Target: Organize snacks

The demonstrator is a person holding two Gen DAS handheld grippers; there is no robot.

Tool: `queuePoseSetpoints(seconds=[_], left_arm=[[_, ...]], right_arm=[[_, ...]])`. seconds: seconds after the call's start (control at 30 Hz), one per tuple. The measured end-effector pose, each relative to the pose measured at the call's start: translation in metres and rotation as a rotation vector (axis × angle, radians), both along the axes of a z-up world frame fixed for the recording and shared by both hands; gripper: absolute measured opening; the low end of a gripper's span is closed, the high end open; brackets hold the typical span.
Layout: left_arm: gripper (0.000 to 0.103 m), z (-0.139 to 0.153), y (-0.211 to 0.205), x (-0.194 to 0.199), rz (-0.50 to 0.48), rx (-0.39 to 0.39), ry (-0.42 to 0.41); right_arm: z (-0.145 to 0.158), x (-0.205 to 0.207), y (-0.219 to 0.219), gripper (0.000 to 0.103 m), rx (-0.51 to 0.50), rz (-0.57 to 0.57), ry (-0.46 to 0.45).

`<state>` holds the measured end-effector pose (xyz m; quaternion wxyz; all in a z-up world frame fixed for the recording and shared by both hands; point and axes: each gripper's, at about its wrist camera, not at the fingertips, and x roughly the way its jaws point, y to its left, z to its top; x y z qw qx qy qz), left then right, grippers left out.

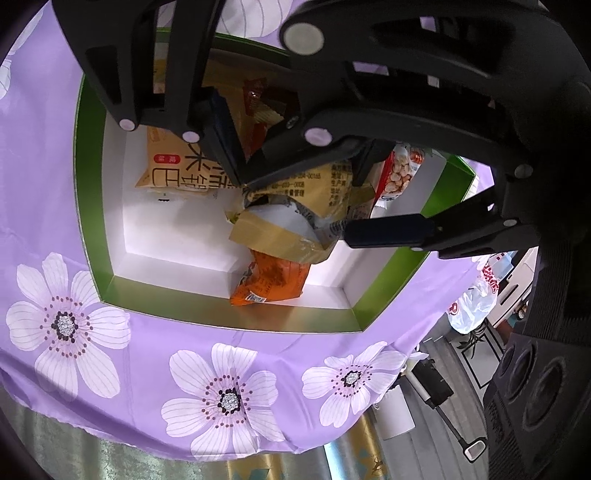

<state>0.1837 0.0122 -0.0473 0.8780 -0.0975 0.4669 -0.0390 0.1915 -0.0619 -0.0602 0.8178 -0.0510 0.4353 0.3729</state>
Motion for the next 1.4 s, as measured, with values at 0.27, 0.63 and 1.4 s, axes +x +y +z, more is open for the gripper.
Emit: queuePoseSetpoints(seconds=[0.27,0.63,1.4], left_arm=[[0.092,0.006,0.005,-0.004,0.038,0.031,-0.020],[0.098,0.018,0.006,-0.011,0.055,0.072,-0.060],[0.102,0.081,0.014,-0.073,0.197,0.184,-0.184]], right_arm=[[0.007,-0.001,-0.005,0.075,-0.011,-0.027,-0.029],[0.018,-0.005,-0.015,0.082,-0.045,-0.073,-0.078],[0.070,-0.042,-0.050,0.103,-0.072,-0.186,-0.228]])
